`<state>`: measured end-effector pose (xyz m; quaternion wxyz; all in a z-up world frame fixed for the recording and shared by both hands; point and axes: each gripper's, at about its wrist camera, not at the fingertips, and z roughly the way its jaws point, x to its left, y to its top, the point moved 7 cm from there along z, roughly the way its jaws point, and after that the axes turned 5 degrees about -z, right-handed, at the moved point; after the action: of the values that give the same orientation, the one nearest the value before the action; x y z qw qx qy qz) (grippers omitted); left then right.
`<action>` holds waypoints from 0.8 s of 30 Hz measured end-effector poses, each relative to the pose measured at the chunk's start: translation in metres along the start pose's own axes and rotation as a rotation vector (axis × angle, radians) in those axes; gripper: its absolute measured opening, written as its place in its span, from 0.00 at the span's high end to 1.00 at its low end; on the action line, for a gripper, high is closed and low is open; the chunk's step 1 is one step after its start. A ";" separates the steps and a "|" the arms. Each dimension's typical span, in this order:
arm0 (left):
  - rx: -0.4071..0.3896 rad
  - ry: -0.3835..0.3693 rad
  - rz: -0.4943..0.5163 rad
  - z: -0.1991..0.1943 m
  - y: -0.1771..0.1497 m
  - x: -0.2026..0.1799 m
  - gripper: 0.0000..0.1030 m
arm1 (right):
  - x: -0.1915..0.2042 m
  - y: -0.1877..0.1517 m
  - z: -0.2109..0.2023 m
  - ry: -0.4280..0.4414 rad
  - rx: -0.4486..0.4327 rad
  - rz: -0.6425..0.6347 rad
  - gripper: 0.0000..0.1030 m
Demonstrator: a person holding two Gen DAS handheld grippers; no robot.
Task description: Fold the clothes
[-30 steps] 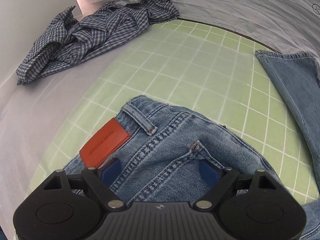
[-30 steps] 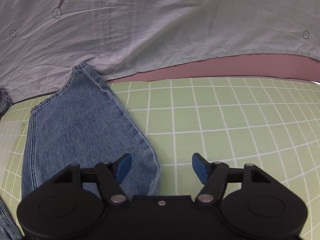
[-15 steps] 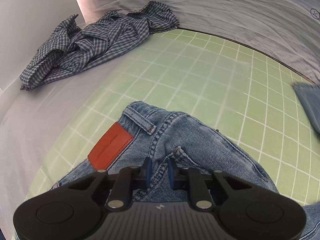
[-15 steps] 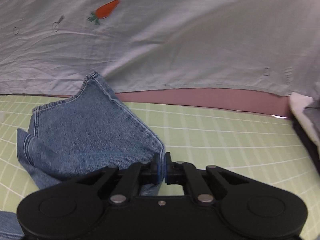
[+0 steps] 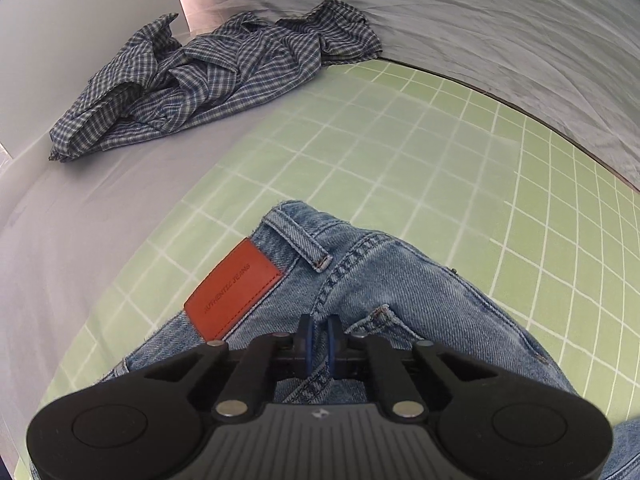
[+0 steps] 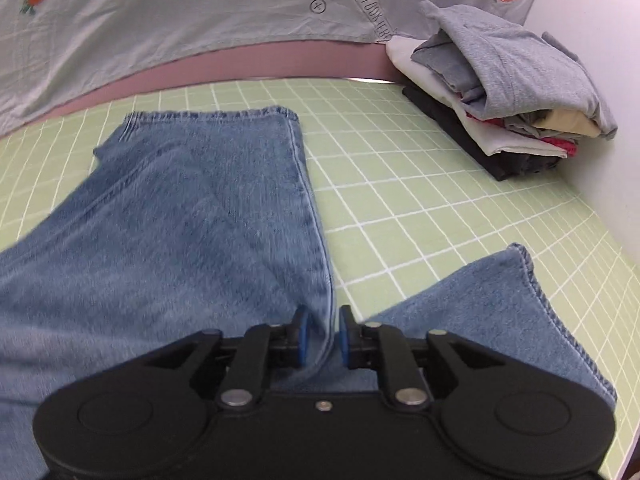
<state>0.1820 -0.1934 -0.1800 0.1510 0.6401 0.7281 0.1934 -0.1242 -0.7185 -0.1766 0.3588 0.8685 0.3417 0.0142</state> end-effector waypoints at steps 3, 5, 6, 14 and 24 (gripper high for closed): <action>0.003 0.025 -0.029 -0.001 0.003 0.007 0.65 | 0.006 0.029 0.003 0.018 -0.060 0.026 0.64; 0.001 0.044 -0.049 -0.001 0.005 0.011 0.44 | 0.022 0.052 0.009 0.064 -0.083 0.025 0.62; 0.001 0.051 -0.057 -0.001 0.006 0.013 0.42 | 0.034 0.064 0.013 0.092 -0.092 0.013 0.59; 0.032 0.058 -0.142 0.001 0.013 0.014 0.33 | 0.141 0.118 0.040 0.294 -0.105 -0.107 0.39; 0.024 0.105 -0.130 0.006 0.013 0.011 0.21 | 0.176 0.104 0.066 0.290 -0.046 -0.190 0.81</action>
<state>0.1944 -0.1802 -0.1791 0.1171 0.5821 0.7774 0.2077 0.0888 -0.7057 -0.1987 0.3252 0.8127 0.4700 0.1132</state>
